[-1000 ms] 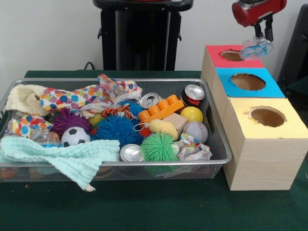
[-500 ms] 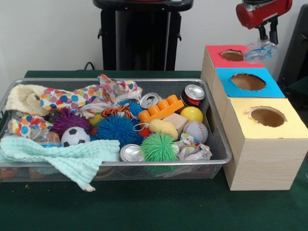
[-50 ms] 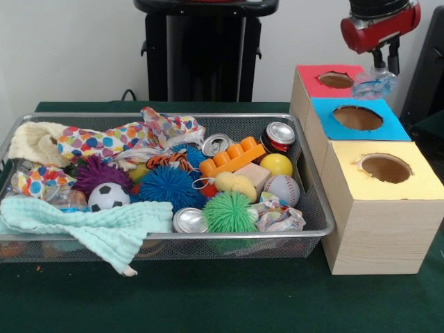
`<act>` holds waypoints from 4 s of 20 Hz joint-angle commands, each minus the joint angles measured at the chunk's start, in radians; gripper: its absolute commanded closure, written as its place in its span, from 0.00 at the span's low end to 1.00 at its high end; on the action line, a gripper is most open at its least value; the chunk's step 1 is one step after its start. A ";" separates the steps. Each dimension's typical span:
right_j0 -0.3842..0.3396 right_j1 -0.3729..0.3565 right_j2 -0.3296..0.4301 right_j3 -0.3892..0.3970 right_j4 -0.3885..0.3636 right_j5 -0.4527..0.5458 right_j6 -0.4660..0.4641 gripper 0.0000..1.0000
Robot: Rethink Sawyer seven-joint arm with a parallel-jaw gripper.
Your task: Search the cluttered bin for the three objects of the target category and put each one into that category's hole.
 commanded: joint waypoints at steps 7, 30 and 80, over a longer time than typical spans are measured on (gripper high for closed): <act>-0.011 0.098 -0.077 -0.035 -0.071 -0.084 0.095 1.00; 0.039 0.114 -0.111 -0.018 -0.044 -0.148 0.153 0.00; -0.213 -0.015 -0.052 -0.276 -0.237 0.258 -0.183 0.00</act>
